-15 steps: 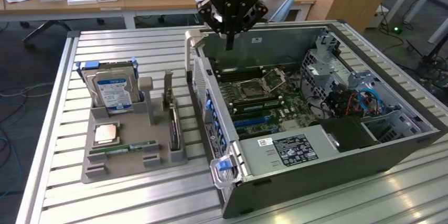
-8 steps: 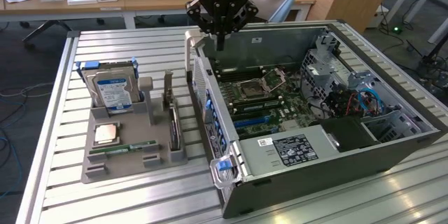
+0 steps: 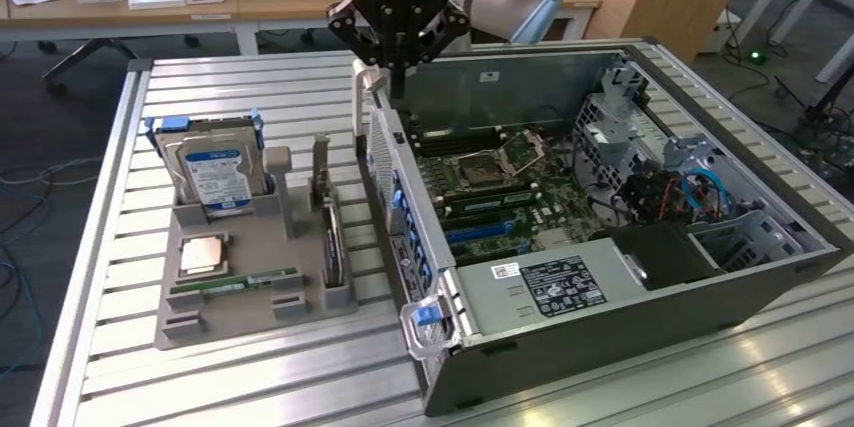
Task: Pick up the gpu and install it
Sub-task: 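Reach for the gpu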
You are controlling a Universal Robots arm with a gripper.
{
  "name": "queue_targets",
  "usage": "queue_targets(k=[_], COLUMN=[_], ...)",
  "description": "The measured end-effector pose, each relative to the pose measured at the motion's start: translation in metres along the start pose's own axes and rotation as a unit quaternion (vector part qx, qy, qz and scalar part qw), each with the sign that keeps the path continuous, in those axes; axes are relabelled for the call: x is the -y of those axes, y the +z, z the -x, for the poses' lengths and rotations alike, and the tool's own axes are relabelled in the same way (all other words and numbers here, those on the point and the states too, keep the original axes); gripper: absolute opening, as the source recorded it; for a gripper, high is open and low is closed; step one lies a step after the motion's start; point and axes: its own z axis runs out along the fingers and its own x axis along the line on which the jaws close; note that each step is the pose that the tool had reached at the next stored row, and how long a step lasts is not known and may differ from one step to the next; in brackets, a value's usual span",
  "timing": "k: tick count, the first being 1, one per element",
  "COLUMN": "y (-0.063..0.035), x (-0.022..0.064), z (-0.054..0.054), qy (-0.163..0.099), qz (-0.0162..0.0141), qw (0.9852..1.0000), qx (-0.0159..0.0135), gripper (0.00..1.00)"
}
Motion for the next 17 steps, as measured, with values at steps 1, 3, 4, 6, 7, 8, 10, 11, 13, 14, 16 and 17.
queue_targets(k=[1, 3, 4, 6, 7, 8, 10, 11, 13, 14, 16, 17], y=[-0.0001, -0.0002, -0.0002, -0.0003, -0.0004, -0.0005, -0.0006, -0.0006, -0.0006, -0.0007, -0.0007, -0.0007], x=[0.0002, 0.0007, 0.0009, 0.0012, 0.0014, 0.0016, 0.0019, 0.0021, 0.0024, 0.0025, 0.0028, 0.0030], z=[-0.003, -0.009, -0.012, -0.016, -0.019, -0.021, -0.025, -0.027, -0.031, -0.033, -0.037, -0.040], qy=[0.000, 0.000, 0.000, 0.000, 0.000, 0.000, 0.000, 0.000, 0.000, 0.000, 0.000, 0.000], qz=[0.0000, 0.0000, 0.0000, 0.0000, 0.0000, 0.0000, 0.0000, 0.0000, 0.0000, 0.0000, 0.0000, 0.0000], qw=[1.0000, 1.0000, 1.0000, 1.0000, 1.0000, 1.0000, 1.0000, 1.0000, 1.0000, 1.0000, 1.0000, 1.0000], qx=[0.0000, 0.0000, 0.0000, 0.0000, 0.0000, 0.0000, 0.0000, 0.0000, 0.0000, 0.0000, 0.0000, 0.0001], gripper=[0.11, 0.11, 0.11, 0.11, 0.11, 0.11, 0.11, 0.11, 0.11, 0.11, 0.11, 0.11])
